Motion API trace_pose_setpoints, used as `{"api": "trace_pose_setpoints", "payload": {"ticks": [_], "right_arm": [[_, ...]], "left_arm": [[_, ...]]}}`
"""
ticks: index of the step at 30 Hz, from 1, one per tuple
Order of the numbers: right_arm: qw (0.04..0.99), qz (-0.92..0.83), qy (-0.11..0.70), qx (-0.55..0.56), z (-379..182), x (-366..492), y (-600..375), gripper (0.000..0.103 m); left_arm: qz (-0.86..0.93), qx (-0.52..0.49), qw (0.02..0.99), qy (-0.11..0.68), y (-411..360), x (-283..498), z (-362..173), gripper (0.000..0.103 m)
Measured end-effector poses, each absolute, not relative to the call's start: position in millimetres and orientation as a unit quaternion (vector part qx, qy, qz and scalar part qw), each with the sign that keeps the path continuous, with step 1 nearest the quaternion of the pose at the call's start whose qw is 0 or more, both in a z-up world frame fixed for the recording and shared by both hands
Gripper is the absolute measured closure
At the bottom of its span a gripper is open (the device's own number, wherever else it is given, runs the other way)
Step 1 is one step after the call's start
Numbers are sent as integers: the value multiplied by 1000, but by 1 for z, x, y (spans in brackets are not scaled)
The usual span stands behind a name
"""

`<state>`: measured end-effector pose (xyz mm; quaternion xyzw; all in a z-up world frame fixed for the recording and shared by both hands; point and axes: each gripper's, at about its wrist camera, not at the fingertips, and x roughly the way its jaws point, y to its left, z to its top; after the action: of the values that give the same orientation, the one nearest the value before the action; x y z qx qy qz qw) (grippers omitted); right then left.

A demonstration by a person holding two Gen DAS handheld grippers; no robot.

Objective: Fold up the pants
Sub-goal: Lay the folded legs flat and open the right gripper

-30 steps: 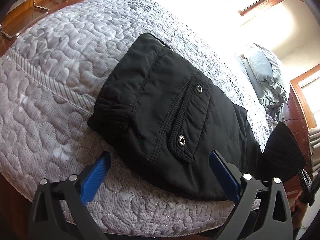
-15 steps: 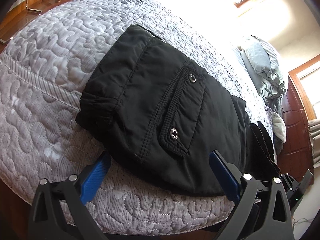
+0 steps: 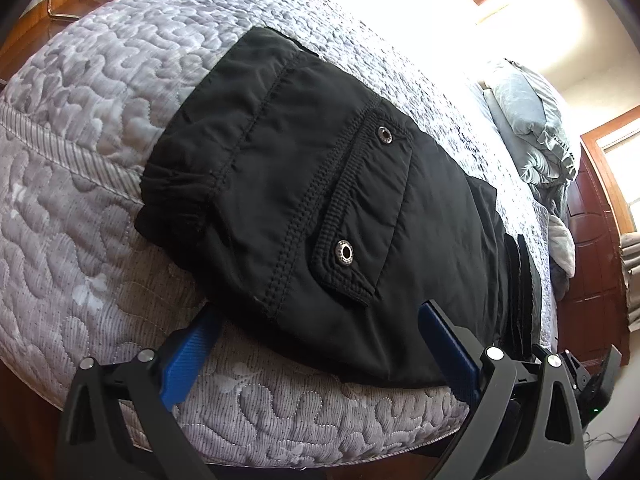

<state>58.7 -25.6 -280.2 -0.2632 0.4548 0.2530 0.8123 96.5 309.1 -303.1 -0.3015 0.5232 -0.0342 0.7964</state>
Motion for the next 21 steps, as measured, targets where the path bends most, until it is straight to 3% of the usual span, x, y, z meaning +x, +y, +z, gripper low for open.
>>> {"api": "trace_pose_setpoints", "payload": {"ticks": [6,15,21], "right_arm": [[845,243,457,-133,-240,89,-69,55],[811,195,520,-185,-302,115,-56,55],[794,225,527,-202,-306,116,-55,57]], "left_arm": [[-25,-314,795,517,307,97,-304,4],[-11,-336,790,513,305,93,-308,4],[-4,-366,783,503,312,88,-313,4]]}}
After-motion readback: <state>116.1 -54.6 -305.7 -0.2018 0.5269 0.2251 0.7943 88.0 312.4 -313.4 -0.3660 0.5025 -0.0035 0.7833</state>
